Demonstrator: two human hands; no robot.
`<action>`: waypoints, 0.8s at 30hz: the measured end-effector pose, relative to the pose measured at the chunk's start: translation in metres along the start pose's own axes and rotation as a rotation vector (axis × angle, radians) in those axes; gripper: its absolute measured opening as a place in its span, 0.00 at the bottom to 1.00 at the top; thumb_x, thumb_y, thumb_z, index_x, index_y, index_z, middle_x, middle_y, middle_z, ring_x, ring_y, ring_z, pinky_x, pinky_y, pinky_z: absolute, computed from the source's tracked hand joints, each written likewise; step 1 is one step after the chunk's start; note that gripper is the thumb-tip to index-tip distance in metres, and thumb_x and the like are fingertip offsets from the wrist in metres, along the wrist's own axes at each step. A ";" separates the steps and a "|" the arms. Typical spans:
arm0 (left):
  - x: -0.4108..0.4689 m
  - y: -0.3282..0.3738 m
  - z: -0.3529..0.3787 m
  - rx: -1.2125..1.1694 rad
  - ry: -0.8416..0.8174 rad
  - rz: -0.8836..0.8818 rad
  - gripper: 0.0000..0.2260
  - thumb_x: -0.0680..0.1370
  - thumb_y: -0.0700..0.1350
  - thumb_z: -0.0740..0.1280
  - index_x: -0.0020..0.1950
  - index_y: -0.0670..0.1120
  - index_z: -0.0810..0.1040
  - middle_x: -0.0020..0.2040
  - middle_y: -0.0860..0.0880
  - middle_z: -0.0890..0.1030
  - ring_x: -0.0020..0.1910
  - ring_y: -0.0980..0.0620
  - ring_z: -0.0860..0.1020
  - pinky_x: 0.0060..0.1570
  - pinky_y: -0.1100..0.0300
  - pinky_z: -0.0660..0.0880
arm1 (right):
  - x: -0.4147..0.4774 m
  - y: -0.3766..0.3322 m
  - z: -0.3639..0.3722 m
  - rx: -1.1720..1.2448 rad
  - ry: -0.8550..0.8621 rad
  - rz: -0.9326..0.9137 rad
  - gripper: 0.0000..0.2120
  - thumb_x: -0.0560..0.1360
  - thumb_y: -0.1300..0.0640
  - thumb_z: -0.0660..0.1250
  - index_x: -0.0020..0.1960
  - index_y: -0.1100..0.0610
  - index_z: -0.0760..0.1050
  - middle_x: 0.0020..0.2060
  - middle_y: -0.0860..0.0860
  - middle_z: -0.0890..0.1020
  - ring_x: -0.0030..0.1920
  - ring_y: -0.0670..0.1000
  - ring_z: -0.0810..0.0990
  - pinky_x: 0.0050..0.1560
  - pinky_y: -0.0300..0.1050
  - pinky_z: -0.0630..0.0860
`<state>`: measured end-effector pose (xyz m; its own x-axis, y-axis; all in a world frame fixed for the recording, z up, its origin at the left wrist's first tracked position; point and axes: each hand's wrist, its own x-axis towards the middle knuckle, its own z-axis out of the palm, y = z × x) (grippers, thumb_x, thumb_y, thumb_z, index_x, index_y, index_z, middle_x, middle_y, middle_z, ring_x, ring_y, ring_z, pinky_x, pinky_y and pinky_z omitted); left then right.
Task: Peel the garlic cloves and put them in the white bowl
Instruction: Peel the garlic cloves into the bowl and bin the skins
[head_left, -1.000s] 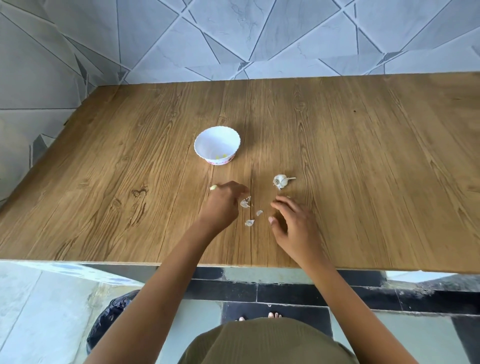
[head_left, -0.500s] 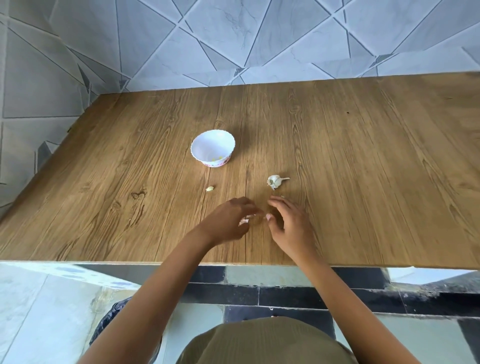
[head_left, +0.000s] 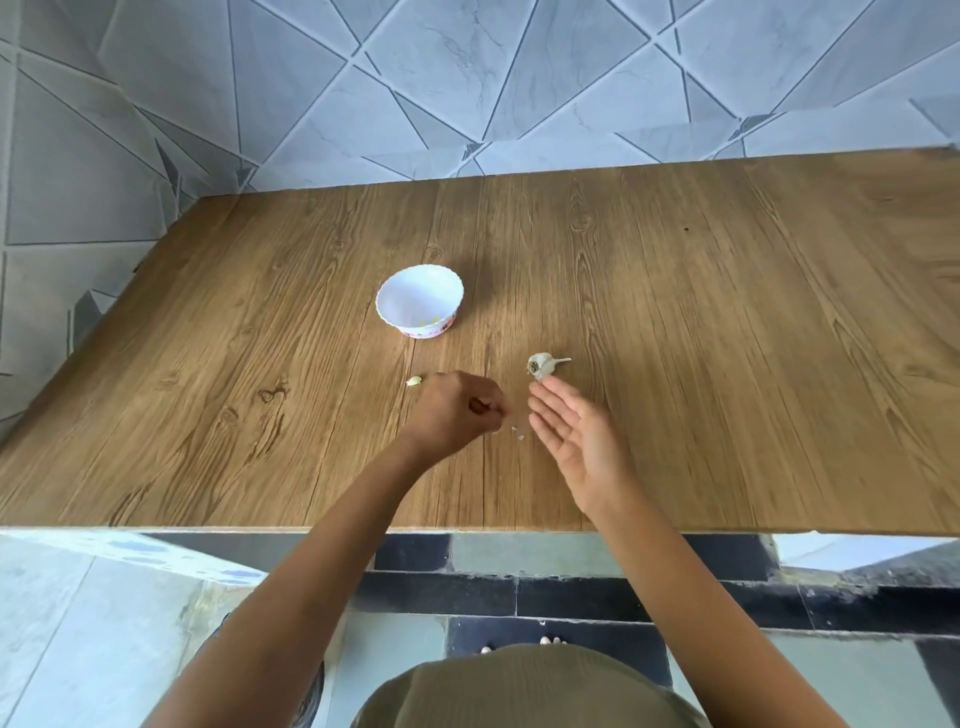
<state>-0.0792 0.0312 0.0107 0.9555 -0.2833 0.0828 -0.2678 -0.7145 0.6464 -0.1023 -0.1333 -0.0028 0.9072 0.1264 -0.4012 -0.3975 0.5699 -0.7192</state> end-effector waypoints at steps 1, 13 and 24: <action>0.003 0.005 -0.003 -0.067 0.011 -0.020 0.08 0.69 0.33 0.72 0.42 0.45 0.84 0.37 0.52 0.84 0.33 0.56 0.80 0.38 0.63 0.77 | 0.000 -0.003 0.004 0.136 0.016 0.090 0.13 0.82 0.58 0.55 0.59 0.61 0.75 0.54 0.55 0.81 0.56 0.51 0.79 0.61 0.46 0.74; 0.007 0.040 0.016 0.187 0.020 0.099 0.11 0.69 0.42 0.62 0.44 0.47 0.83 0.38 0.48 0.83 0.36 0.47 0.81 0.37 0.51 0.78 | -0.005 -0.016 0.025 0.462 0.141 0.315 0.13 0.79 0.65 0.54 0.41 0.65 0.73 0.35 0.57 0.77 0.38 0.52 0.77 0.45 0.45 0.77; 0.013 0.017 -0.002 0.167 0.063 -0.079 0.11 0.75 0.32 0.64 0.51 0.42 0.84 0.48 0.46 0.85 0.45 0.50 0.82 0.50 0.57 0.78 | 0.001 -0.023 -0.001 0.460 0.174 0.216 0.13 0.80 0.63 0.54 0.48 0.66 0.75 0.41 0.58 0.79 0.44 0.53 0.78 0.46 0.45 0.77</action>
<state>-0.0711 0.0169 0.0239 0.9787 -0.1857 0.0875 -0.2039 -0.8306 0.5182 -0.0930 -0.1471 0.0126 0.7596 0.1662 -0.6288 -0.4358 0.8477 -0.3025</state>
